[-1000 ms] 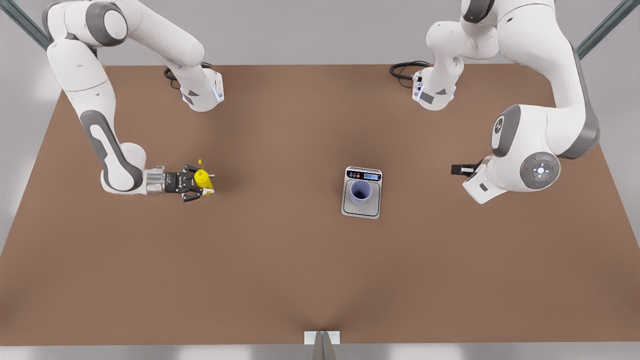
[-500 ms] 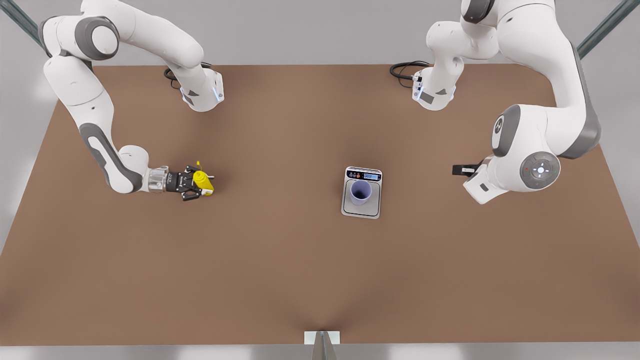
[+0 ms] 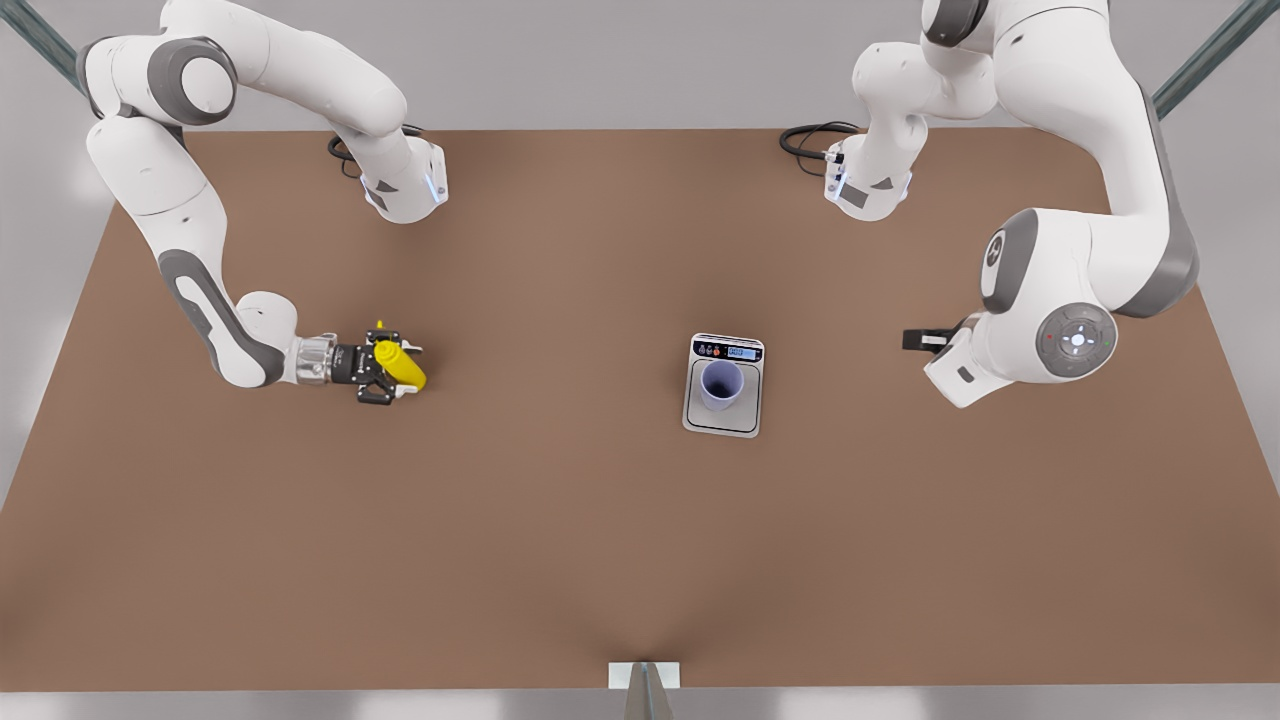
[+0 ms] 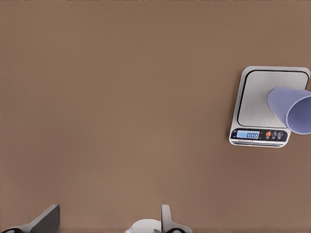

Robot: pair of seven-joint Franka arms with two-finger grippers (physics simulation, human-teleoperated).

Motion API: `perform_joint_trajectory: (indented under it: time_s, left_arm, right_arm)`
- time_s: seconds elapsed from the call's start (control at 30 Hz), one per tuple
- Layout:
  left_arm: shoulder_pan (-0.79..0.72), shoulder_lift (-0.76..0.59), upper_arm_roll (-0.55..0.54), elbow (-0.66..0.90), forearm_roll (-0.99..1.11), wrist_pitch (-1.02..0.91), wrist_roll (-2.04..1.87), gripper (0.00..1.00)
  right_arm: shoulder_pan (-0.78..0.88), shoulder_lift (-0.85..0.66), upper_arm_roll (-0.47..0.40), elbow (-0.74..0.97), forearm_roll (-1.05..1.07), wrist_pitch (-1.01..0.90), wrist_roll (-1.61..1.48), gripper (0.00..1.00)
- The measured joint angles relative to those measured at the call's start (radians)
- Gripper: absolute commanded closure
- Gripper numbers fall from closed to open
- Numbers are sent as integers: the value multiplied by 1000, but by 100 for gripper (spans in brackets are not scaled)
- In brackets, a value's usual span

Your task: Move cup to the weight, pick up sauce bottle, pour sauce

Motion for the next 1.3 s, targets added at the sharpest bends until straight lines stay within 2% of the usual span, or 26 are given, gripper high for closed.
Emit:
perform_joint_trajectory:
  time_s: [0.37, 0.7, 0.8, 0.83, 0.87, 0.9, 0.93, 1.0, 1.03, 1.07, 1.13, 1.17, 1.23, 1.3]
  left_arm:
    - [0, -2, 0, 2, 0, -1, 0, 0]
    - [-1, -9, 0, 4, 1, -2, 0, 0]
    - [0, -15, 1, 98, -2, 1, 9, 0]
    - [-1, -36, 6, 114, -3, 1, 12, 0]
    - [3, -71, 11, 121, -5, -7, 14, 0]
    - [55, -157, -31, 82, -7, -10, 98, 0]
    - [167, -169, -121, 74, -12, -10, 157, 0]
    - [144, -162, -126, 75, -13, -8, 158, 0]
    - [134, -161, -125, 75, -14, -7, 158, 0]
    - [144, -161, -124, 75, -14, -7, 158, 0]
    - [157, -164, -121, 74, -14, -8, 158, 0]
    - [150, -164, -121, 72, -13, -7, 158, 0]
    - [146, -165, -121, 72, -13, -6, 159, 0]
    - [152, -164, -121, 69, -12, -6, 161, 0]
  right_arm:
    - [-35, -7, -3, -3, -31, -11, -3, 0]
    - [-64, -18, -44, -5, -97, -43, -4, 0]
    - [-96, -37, -50, 1, -143, -48, 2, 0]
    - [-99, -44, -79, 13, -170, -74, -4, 0]
    - [-100, -49, -95, 58, -225, -111, 1, 0]
    - [-101, -51, -125, 115, -282, -161, 0, 0]
    - [-100, -58, -128, 197, -356, -214, 1, 0]
    - [-78, -101, -143, 453, -533, -384, -15, 0]
    - [-28, -167, -161, 565, -625, -453, -103, 0]
    - [85, -191, -199, 741, -740, -545, -236, 0]
    - [373, -284, -224, 931, -942, -575, -256, 0]
    - [518, -338, -256, 951, -1013, -544, -228, 0]
    - [712, -409, -431, 928, -1028, -450, -115, 0]
    - [724, -425, -451, 875, -1022, -349, -114, 0]
